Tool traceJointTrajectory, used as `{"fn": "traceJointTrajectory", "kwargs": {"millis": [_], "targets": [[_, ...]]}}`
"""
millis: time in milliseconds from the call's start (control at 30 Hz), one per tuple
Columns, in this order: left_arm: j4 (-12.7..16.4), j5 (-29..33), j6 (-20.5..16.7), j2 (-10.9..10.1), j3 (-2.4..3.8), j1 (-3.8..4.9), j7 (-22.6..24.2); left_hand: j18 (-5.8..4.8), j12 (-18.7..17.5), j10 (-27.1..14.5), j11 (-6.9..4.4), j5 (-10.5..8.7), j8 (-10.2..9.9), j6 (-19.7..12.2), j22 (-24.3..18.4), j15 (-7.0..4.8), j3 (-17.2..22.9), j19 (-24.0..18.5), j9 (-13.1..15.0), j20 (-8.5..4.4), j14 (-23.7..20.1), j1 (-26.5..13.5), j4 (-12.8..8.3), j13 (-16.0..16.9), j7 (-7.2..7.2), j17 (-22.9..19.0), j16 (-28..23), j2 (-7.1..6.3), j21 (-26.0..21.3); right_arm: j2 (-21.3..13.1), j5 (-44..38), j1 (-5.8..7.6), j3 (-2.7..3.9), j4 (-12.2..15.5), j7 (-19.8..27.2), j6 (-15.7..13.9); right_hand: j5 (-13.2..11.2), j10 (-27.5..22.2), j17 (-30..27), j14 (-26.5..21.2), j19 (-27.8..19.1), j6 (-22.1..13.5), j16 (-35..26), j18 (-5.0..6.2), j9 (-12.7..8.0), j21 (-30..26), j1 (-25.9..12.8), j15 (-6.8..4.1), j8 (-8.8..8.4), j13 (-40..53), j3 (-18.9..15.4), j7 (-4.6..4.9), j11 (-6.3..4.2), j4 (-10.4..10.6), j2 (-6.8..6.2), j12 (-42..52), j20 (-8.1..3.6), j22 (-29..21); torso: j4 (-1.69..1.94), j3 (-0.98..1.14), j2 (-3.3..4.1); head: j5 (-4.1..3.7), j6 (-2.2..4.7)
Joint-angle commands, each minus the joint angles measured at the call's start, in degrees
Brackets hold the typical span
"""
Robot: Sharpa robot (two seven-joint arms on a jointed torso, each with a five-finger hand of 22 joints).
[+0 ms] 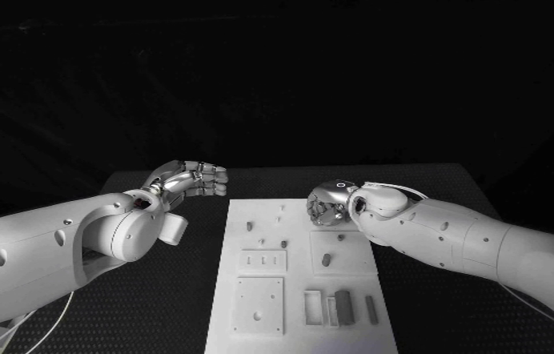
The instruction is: Assemble the parts on the task board
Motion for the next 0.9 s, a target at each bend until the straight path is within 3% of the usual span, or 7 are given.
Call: {"fn": "traceJointTrajectory", "kwargs": {"millis": [33, 567, 733, 900], "targets": [[0.03, 0.33, 0.89, 0.08, 0.02, 0.1, 0.29, 0.25, -0.29, 0.09, 0.36, 0.24, -0.32, 0.23, -0.09, 0.47, -0.4, 0.04, -0.06, -0.21, -0.11, -0.61, 0.03, -0.08, 0.0, 0.07, -0.35, 0.01, -0.21, -0.17, -2.83, -0.71, -0.47, 0.32, -2.43, 0.07, -0.06, 0.5, -0.03, 0.15, 0.03, 0.73, 0.26, 0.93, 0.18, 0.48, -0.27, -0.29, 0.36, 0.14, 0.28, -0.07, -0.1, -0.03, 0.76, -0.28, -0.32, 1.35, 0.04, 0.02, 0.08, 0.02, -0.01], [0.13, 0.33, 0.78, -0.06, 0.02, 0.1, 0.36, 0.24, -0.36, 0.11, 0.35, 0.24, -0.34, 0.25, -0.1, 0.47, -0.42, 0.05, -0.08, -0.22, -0.1, -0.63, 0.02, -0.09, -0.04, 0.09, -0.4, 0.03, -0.25, -0.27, -5.12, -0.65, -0.35, 4.51, -5.85, -6.95, -0.07, 2.06, -0.36, 0.79, 0.4, 2.9, 0.92, 0.93, 0.67, 1.54, -1.12, -0.84, 1.11, 0.64, 1.1, -0.72, -0.7, -0.09, 1.3, -0.96, -0.76, 1.23, 0.03, -0.02, 0.25, 0.12, 0.43], [0.09, 0.33, 0.78, -0.06, 0.02, 0.1, 0.34, 0.24, -0.39, 0.12, 0.35, 0.24, -0.35, 0.26, -0.11, 0.47, -0.43, 0.06, -0.09, -0.22, -0.1, -0.63, 0.02, -0.1, -0.05, 0.1, -0.42, 0.03, -0.27, 1.34, -6.37, -0.6, -0.29, 4.73, -6.94, -9.05, -0.07, 2.33, -0.43, 0.94, 0.51, 3.09, 1.05, 0.93, 0.73, 1.74, -1.09, -0.91, 1.15, 0.74, 1.18, -0.79, -0.78, -0.12, 1.16, -1.1, -0.84, 1.22, 0.05, 0.05, 0.3, 0.25, 0.57], [0.1, 0.33, 0.85, 0.02, 0.03, 0.1, 0.34, 0.24, -0.41, 0.14, 0.35, 0.24, -0.35, 0.27, -0.12, 0.47, -0.44, 0.06, -0.1, -0.22, -0.09, -0.64, 0.01, -0.1, -0.05, 0.1, -0.43, 0.03, -0.28, 2.97, -9.11, -0.55, -0.28, 3.71, -7.53, -12.93, -0.07, 2.51, -0.47, 1.04, 0.59, 3.22, 1.12, 0.93, 0.77, 1.86, -1.05, -0.96, 1.18, 0.81, 1.25, -0.84, -0.82, -0.12, 1.13, -1.2, -0.89, 1.21, 0.08, -0.02, 0.29, 0.08, 0.79]]}}
